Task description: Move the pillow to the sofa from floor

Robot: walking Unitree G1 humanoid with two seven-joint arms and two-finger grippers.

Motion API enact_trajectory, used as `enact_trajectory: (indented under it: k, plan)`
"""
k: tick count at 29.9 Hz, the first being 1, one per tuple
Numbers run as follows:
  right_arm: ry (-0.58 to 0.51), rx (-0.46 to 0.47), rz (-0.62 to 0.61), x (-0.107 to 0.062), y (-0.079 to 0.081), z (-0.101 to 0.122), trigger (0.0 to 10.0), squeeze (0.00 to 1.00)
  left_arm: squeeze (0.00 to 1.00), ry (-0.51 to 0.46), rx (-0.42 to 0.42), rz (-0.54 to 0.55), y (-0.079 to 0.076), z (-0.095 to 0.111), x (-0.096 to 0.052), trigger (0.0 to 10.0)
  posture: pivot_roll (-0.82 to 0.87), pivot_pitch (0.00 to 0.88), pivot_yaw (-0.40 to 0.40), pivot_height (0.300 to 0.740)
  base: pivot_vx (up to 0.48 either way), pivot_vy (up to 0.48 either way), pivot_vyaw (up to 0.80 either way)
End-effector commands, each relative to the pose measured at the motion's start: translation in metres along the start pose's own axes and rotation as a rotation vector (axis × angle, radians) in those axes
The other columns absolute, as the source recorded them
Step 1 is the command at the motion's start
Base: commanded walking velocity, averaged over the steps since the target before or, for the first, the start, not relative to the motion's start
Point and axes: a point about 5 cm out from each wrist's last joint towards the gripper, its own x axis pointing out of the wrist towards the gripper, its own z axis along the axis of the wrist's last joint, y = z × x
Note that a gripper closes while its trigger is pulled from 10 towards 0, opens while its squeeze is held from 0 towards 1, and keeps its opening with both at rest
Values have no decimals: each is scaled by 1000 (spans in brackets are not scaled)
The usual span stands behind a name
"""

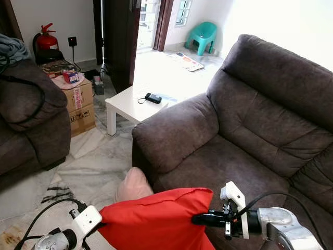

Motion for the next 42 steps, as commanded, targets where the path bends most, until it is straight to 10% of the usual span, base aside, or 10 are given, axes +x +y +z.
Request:
enact_trajectory:
  k: [1,4,5,7,8,17,42]
  plan:
    - [-69,-72,-57,-8,-9,19,10000,0,0,-62,-9,58,3,9,2,0,133,0,-195,740,0,0,0]
    - [-79,-74,-86,-8,-11,19,10000,0,0,-84,-18,143,10,14,2,0,137,0,-191,740,0,0,0]
    - [-85,-83,-126,-7,-15,19,10000,0,0,-109,-29,247,20,19,1,8275,135,0,-187,740,0,0,0]
    - [-88,-88,-146,-6,-17,18,10000,0,0,-119,-31,281,24,22,1,8275,135,0,-187,740,0,0,0]
    - [-99,-123,-284,-7,-30,20,10000,0,0,-182,-53,370,32,34,0,10000,135,0,-178,740,0,0,0]
    - [-346,-130,-858,-21,-71,42,10000,0,0,-394,-95,646,47,90,0,10000,148,0,-166,740,0,0,0]
    - [-630,-69,-1049,-5,-71,54,10000,0,0,-611,-214,820,47,168,3,10000,155,0,-153,740,0,0,0]
